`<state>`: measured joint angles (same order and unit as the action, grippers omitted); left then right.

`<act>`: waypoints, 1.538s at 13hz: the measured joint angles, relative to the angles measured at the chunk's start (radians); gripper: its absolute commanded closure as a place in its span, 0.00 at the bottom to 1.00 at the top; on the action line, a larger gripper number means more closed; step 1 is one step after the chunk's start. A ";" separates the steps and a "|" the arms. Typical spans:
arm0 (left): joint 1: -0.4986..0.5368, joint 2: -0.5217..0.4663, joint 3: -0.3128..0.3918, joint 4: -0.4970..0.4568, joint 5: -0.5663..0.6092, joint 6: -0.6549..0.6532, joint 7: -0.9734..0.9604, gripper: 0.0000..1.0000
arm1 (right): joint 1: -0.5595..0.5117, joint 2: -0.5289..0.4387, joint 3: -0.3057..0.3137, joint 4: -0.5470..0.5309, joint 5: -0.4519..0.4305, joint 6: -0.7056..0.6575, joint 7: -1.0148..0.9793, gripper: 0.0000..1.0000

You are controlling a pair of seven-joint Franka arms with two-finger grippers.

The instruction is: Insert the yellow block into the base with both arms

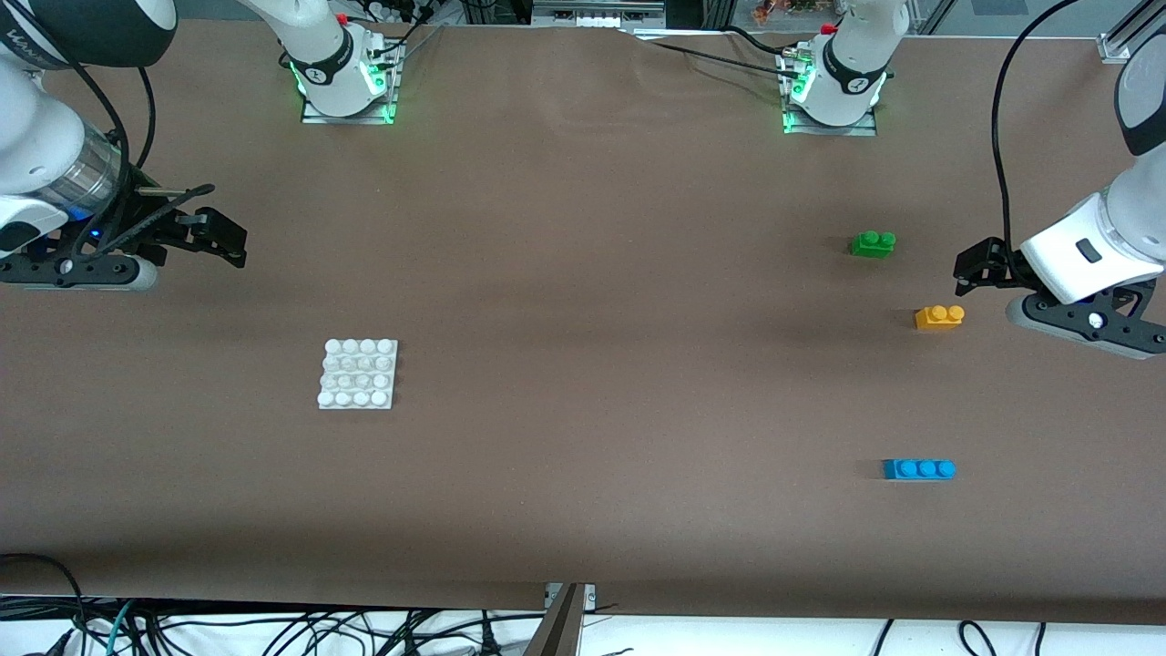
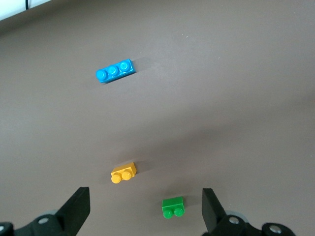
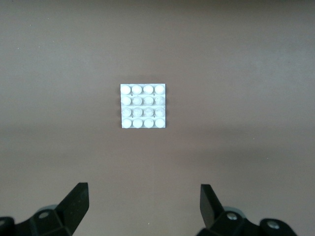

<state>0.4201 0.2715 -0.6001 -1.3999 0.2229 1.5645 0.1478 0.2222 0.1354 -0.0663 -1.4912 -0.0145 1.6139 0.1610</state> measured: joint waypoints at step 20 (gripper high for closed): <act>-0.356 -0.169 0.514 -0.201 -0.168 0.080 0.001 0.00 | 0.000 0.001 -0.002 -0.002 0.000 -0.002 -0.017 0.00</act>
<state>0.0645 0.1022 -0.0864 -1.6009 0.0549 1.6445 0.1485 0.2218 0.1359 -0.0679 -1.4933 -0.0149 1.6116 0.1439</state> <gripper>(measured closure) 0.000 0.000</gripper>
